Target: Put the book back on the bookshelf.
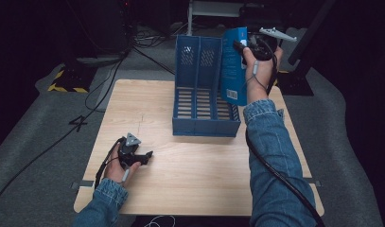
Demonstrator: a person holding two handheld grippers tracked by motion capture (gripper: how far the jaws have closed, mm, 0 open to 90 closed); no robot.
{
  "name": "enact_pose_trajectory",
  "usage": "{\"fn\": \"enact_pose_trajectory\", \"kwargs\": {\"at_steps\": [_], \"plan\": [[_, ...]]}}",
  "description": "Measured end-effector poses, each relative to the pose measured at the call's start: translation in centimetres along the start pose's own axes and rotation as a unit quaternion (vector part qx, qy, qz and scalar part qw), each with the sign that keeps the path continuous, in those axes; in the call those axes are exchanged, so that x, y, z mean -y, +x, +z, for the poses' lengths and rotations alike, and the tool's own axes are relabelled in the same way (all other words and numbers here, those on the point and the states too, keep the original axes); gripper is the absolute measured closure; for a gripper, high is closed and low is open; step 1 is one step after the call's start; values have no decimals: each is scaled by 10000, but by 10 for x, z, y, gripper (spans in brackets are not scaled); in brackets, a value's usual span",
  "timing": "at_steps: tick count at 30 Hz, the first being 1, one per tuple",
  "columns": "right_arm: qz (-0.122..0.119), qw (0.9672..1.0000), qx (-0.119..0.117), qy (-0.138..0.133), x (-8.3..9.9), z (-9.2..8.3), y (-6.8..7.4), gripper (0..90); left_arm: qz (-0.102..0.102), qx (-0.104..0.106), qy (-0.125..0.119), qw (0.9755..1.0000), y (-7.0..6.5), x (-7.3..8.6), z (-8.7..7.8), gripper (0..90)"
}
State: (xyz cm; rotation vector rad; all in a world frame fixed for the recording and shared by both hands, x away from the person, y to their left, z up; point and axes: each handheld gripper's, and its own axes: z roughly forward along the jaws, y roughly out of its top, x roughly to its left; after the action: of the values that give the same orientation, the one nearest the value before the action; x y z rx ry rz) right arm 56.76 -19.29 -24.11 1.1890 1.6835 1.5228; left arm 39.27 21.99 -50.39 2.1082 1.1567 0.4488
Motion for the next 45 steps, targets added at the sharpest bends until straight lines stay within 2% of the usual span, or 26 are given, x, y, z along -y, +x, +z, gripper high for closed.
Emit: {"fn": "enact_pose_trajectory", "kwargs": {"at_steps": [12,25,30,35,42,45], "plan": [[-144,9995,-76,275,23,3,6,590,-14,-32,15,10000,0,-2,1,259],[-340,9983,4,467,39,7,11,581,-35,-30,4,10000,-1,-2,2,256],[-340,9984,7,462,44,9,11,579,-42,-29,10,10000,-1,-2,2,256],[-344,9981,78,512,56,12,12,578,-28,-23,0,10000,0,-2,2,255],[-350,9978,117,556,62,12,9,583,-31,-24,-1,10000,0,-2,2,255],[-236,9980,140,567,67,13,7,589,-28,-23,0,10000,0,-2,2,255]]}}
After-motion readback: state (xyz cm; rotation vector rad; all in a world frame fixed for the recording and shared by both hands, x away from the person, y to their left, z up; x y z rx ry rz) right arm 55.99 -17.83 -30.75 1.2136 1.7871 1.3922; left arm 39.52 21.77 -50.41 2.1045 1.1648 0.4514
